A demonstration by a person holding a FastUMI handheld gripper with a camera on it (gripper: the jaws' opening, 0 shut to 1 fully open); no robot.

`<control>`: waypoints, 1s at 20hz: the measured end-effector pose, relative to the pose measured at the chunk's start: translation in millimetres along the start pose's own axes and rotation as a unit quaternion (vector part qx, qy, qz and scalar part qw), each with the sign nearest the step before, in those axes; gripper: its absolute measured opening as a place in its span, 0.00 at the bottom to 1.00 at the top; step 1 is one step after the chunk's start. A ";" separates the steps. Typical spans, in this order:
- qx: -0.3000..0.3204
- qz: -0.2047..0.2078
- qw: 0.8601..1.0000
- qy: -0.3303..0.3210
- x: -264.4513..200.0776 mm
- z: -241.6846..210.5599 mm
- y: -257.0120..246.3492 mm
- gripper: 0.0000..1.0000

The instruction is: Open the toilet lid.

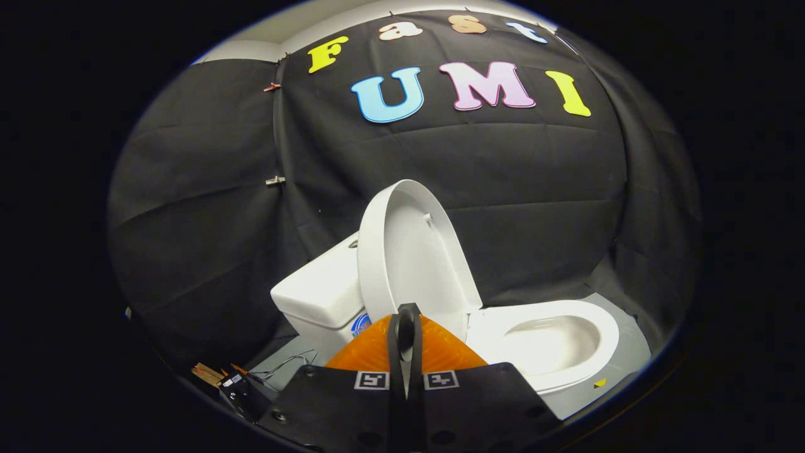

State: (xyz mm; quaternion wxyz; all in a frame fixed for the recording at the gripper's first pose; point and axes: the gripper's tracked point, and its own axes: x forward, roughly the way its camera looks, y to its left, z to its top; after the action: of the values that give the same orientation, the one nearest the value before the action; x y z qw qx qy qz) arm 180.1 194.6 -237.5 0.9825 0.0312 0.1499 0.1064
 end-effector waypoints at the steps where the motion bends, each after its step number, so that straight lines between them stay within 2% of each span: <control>1: 0.005 0.000 1.000 0.000 -0.6 0.0 -0.7 0.06; 4: 0.022 0.016 1.000 0.006 2.1 -1.1 2.3 0.07; 5: 0.030 0.017 0.999 0.008 -0.2 -0.2 0.5 0.16; 7: 0.040 0.024 0.999 0.013 -6.6 1.1 -0.5 0.18; 10: 0.029 0.011 1.000 -0.001 -25.9 19.0 -7.7 0.34; 11: 0.022 0.002 1.000 -0.006 -32.1 25.9 -13.7 0.62; 14: 0.027 -0.007 0.999 -0.027 -60.3 57.2 -26.2 0.88; 16: 0.028 -0.012 0.999 -0.042 -83.0 81.4 -32.7 0.88; 18: 0.009 -0.018 0.998 -0.063 -106.9 107.2 -36.0 1.00; 20: -0.017 -0.035 0.996 -0.083 -134.6 132.4 -46.8 0.99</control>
State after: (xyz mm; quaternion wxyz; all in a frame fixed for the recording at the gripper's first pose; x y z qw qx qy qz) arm 103.7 115.7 -76.9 0.9950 0.0181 0.0672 0.0718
